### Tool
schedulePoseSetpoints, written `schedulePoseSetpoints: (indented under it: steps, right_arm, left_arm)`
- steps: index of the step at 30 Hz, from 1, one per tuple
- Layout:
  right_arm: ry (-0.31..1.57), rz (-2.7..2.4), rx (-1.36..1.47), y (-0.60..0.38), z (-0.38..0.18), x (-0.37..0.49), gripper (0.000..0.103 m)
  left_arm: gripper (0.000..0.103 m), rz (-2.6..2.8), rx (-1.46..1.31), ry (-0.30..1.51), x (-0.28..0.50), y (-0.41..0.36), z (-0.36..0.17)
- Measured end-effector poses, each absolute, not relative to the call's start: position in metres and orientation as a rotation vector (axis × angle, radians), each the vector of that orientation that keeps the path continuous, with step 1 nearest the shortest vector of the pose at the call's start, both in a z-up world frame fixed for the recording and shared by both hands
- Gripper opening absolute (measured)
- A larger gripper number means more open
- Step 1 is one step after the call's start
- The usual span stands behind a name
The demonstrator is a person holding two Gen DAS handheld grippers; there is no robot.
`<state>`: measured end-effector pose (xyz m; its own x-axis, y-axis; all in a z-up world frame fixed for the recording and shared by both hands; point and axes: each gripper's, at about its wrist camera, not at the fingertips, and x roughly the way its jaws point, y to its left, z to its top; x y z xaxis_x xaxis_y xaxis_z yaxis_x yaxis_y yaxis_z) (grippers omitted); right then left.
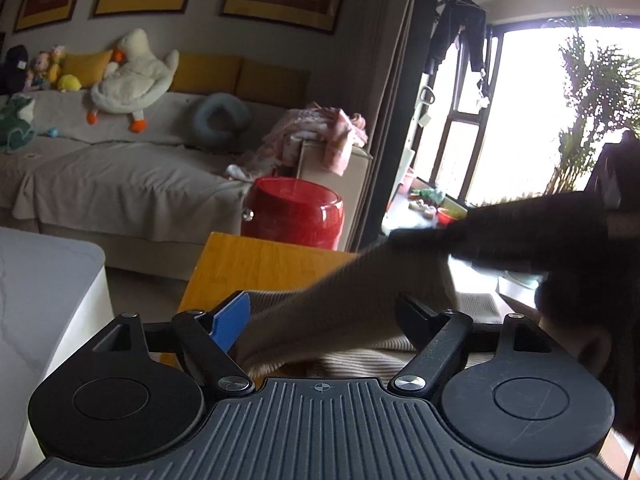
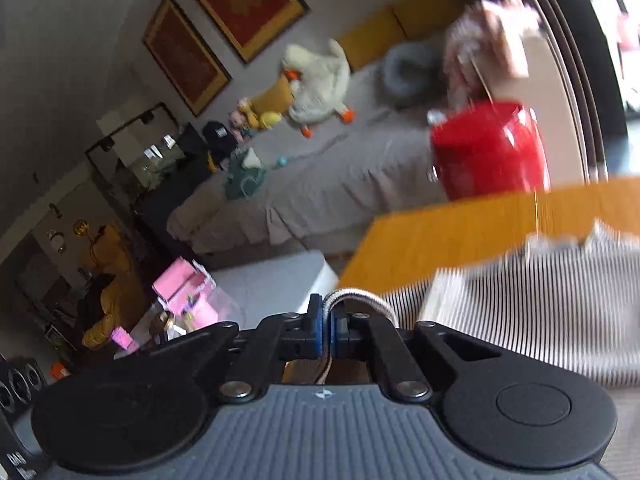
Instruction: Fold clothes
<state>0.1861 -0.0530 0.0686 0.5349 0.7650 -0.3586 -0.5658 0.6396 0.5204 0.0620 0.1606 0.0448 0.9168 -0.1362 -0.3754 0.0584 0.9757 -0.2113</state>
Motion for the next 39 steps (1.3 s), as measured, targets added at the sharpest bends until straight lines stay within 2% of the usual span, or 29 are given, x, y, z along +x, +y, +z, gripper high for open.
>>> schedulePoseSetpoints:
  steps: [1,4,8,12,17,27,30,31,36,38,39]
  right_arm:
    - [0.543,0.808,0.344,-0.059,0.089,0.190,0.003]
    - [0.411,0.762,0.285,-0.080,0.132,0.200,0.003]
    - [0.384,0.658,0.253,-0.119,0.143,0.214,0.003]
    - [0.423,0.546,0.263,-0.168,0.119,0.223,0.003]
    - [0.521,0.440,0.327,-0.215,0.062,0.234,0.003]
    - [0.743,0.315,0.398,-0.247,-0.044,0.246,0.004]
    - [0.724,0.300,0.378,-0.247,-0.041,0.241,0.004]
    - [0.716,0.283,0.352,-0.246,-0.037,0.239,0.007]
    - [0.541,0.245,0.174,-0.228,0.001,0.213,0.012]
    - [0.498,0.295,0.209,-0.225,0.014,0.207,0.016]
    - [0.507,0.323,0.232,-0.222,0.016,0.208,0.022]
  left_arm:
    - [0.094,-0.107,-0.201,0.399,0.064,0.160,0.044]
    - [0.095,-0.125,-0.195,0.423,0.072,0.155,0.039]
    - [0.095,-0.162,-0.192,0.467,0.084,0.142,0.029]
    - [0.096,-0.189,-0.174,0.508,0.097,0.126,0.021]
    - [0.097,-0.224,-0.156,0.546,0.118,0.104,0.011]
    - [0.100,-0.275,-0.152,0.573,0.173,0.067,-0.006]
    - [0.102,-0.279,-0.144,0.554,0.184,0.062,-0.009]
    - [0.102,-0.278,-0.143,0.547,0.185,0.061,-0.010]
    - [0.103,-0.262,-0.148,0.566,0.194,0.059,-0.028]
    - [0.103,-0.245,-0.097,0.563,0.196,0.055,-0.038]
    - [0.103,-0.237,-0.071,0.567,0.196,0.054,-0.042]
